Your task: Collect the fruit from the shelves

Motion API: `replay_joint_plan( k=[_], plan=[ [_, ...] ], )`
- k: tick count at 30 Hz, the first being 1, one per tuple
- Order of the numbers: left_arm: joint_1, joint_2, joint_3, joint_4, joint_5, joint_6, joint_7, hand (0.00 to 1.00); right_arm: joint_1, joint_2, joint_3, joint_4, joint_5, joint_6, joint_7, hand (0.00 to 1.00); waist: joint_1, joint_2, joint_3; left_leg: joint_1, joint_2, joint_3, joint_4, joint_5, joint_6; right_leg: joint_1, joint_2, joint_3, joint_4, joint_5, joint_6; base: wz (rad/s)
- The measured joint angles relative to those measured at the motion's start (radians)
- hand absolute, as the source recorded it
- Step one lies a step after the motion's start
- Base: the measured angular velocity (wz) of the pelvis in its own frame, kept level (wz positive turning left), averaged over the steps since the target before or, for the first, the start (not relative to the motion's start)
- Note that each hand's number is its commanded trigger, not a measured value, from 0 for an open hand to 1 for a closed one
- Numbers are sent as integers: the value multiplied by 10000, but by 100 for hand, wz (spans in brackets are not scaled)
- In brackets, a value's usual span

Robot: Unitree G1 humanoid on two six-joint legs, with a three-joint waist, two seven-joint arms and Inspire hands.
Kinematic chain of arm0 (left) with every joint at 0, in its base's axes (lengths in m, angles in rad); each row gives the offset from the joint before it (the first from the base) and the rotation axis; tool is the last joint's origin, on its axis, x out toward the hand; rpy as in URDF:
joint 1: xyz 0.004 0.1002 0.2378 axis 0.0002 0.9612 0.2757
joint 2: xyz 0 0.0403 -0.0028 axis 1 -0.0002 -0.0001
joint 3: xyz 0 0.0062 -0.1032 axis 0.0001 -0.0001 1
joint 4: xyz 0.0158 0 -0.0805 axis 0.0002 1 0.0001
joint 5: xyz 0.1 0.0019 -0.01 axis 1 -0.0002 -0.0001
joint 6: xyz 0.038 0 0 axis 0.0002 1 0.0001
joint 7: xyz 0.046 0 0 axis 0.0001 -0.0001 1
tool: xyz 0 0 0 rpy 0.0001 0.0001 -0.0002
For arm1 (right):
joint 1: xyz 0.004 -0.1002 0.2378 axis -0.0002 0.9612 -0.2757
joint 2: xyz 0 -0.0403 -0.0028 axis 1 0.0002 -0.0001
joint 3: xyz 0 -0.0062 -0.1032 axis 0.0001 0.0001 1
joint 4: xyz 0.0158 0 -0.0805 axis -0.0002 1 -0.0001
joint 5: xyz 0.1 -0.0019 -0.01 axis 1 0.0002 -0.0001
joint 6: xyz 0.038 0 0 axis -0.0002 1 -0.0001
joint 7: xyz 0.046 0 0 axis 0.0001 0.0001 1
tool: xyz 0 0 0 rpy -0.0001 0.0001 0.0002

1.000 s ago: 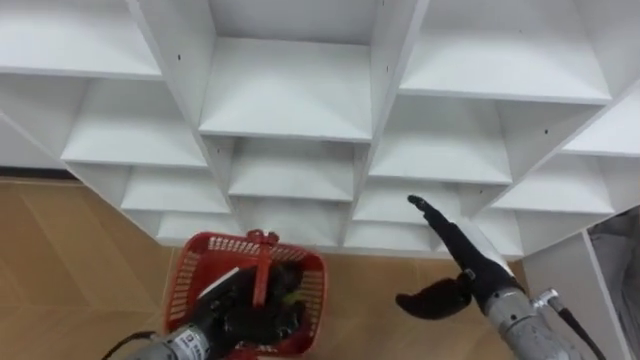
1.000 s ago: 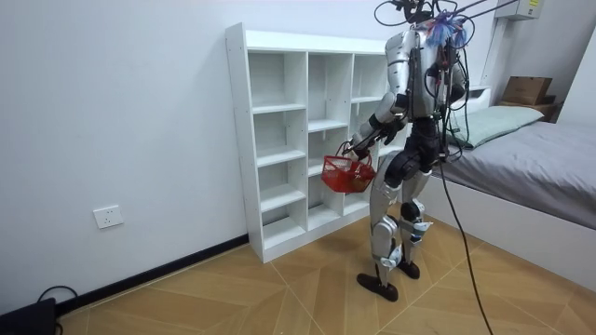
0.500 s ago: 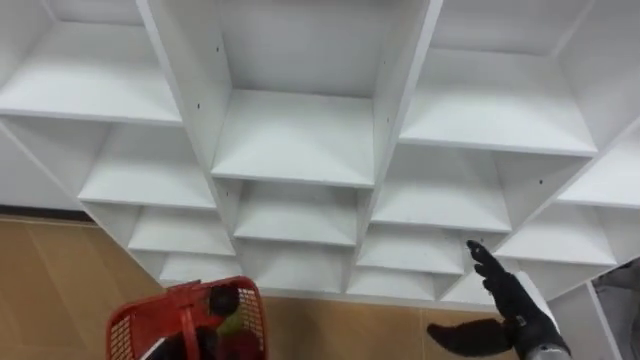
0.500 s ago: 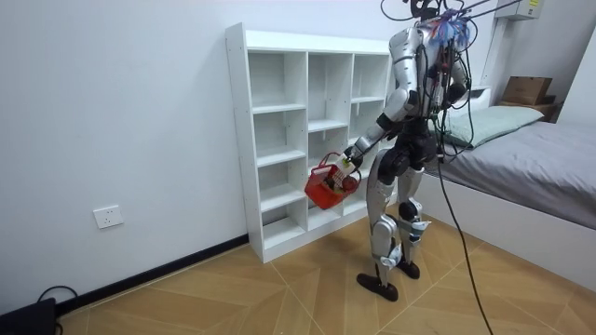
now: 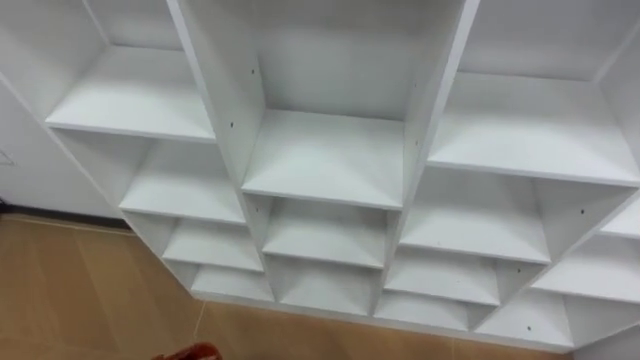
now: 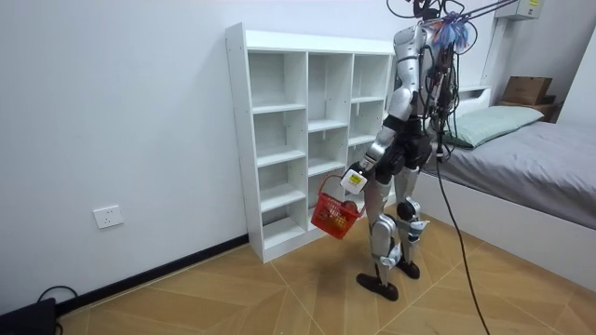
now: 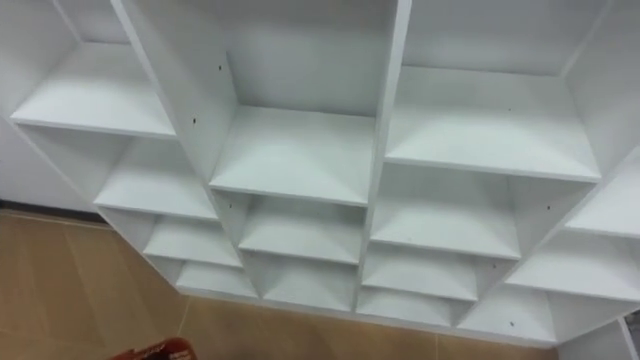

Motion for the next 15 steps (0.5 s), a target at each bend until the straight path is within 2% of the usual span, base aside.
replay_joint_plan(
  k=[4,6,11,15],
  plan=[
    [-81,-156,167,271,-20,312,223,100,-92,152,-252,752,872,440,122,0,-95,-12,29,149,-104,-190,11,-3,12,189,-60,-30,18,-132,60,14],
    [-92,-161,185,283,-10,447,312,100,-127,178,-410,1017,1024,542,173,0,-125,-30,40,222,-118,-197,9,-14,29,271,-74,-30,9,-142,77,0],
    [-235,-257,265,282,-12,831,438,100,-124,222,-815,1453,1423,1136,353,0,-136,0,34,280,-133,-140,12,-79,76,294,-79,40,20,-170,120,-2],
    [-378,-276,249,284,-12,922,448,100,-266,227,-1004,1572,1422,1324,428,0,-177,13,30,297,-132,-114,15,-117,78,290,-62,92,24,-172,125,-3]
  ],
)
